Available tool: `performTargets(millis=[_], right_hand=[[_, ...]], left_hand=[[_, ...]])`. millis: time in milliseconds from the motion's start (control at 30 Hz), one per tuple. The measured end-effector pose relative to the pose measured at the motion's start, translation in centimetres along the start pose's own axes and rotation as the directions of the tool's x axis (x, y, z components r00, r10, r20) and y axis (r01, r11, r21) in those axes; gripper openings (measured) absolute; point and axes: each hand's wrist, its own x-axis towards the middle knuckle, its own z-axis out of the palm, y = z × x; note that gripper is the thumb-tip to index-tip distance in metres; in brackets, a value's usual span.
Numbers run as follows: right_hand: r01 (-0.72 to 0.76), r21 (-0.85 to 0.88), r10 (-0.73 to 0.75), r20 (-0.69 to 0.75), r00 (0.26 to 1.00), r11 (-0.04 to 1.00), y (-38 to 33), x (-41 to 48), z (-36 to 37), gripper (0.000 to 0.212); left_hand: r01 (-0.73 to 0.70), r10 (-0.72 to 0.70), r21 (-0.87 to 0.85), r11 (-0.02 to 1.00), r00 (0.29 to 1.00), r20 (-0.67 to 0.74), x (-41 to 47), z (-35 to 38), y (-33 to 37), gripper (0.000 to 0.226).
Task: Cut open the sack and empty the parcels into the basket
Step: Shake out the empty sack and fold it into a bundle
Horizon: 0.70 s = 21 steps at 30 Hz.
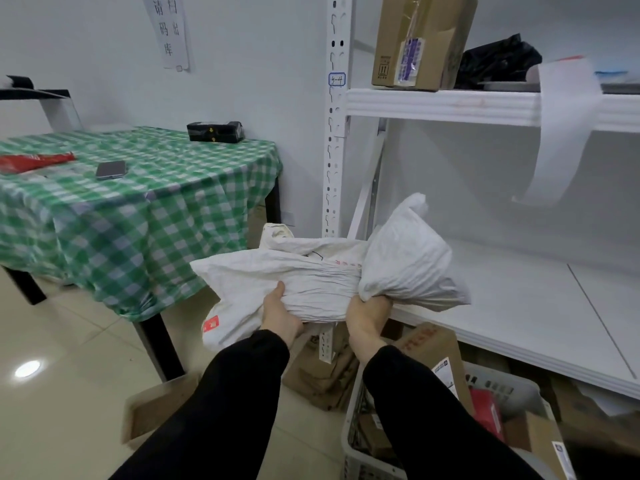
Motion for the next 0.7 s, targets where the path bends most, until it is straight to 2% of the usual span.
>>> performTargets(millis=[100, 167, 200, 267, 333, 400, 467, 533, 600, 633, 700], right_hand=[[0.083, -0.143, -0.078, 0.039, 0.996, 0.986, -0.3, -0.5, 0.0, 0.053], [0.224, -0.246, -0.203, 0.108, 0.973, 0.943, -0.6, -0.9, -0.2, 0.076], [0.328, -0.301, -0.294, 0.156, 0.943, 0.895, -0.7, -1.1, -0.3, 0.088], [0.534, -0.423, -0.473, 0.248, 0.845, 0.732, -0.6, -0.9, -0.1, 0.102], [0.628, -0.501, -0.557, 0.306, 0.772, 0.596, -0.5, -0.4, 0.2, 0.102], [0.66, -0.512, -0.562, 0.358, 0.746, 0.55, -0.8, -0.3, -0.1, 0.101], [0.714, -0.522, -0.578, 0.431, 0.693, 0.466, -1.0, 0.1, -0.1, 0.099], [0.773, -0.545, -0.588, 0.523, 0.617, 0.325, -1.7, -0.1, -0.1, 0.095], [0.828, -0.533, -0.579, 0.625, 0.524, 0.174, -2.6, -0.3, 0.1, 0.087], [0.834, -0.531, -0.535, 0.666, 0.521, 0.15, -2.9, -0.4, 0.0, 0.081], [0.806, -0.573, -0.396, 0.713, 0.579, 0.148, -3.4, -0.3, -0.1, 0.074]], left_hand=[[-0.11, 0.128, 0.117, 0.987, 0.978, -0.167, 3.3, -1.0, 0.6, 0.063], [-0.277, 0.313, 0.16, 0.948, 0.902, -0.297, 5.1, -1.6, 0.7, 0.068], [-0.32, 0.392, 0.257, 0.912, 0.867, -0.309, 3.8, -1.0, 0.8, 0.071], [-0.434, 0.566, 0.444, 0.784, 0.794, -0.224, 1.2, 0.2, 0.5, 0.059], [-0.513, 0.679, 0.605, 0.609, 0.731, -0.064, 0.5, 0.5, 0.4, 0.035], [-0.579, 0.733, 0.647, 0.497, 0.679, 0.045, 0.2, 0.5, 0.5, 0.032], [-0.642, 0.741, 0.625, 0.444, 0.656, 0.148, -0.3, 0.6, 0.6, 0.036], [-0.672, 0.715, 0.556, 0.49, 0.674, 0.185, -0.9, 0.8, 0.5, 0.033], [-0.634, 0.596, 0.394, 0.665, 0.769, 0.231, -2.1, 1.4, 1.1, 0.028], [-0.577, 0.504, 0.315, 0.754, 0.815, 0.287, -2.1, 1.5, 1.5, 0.031], [-0.467, 0.348, 0.271, 0.842, 0.853, 0.39, -1.7, 0.9, 1.8, 0.048]])
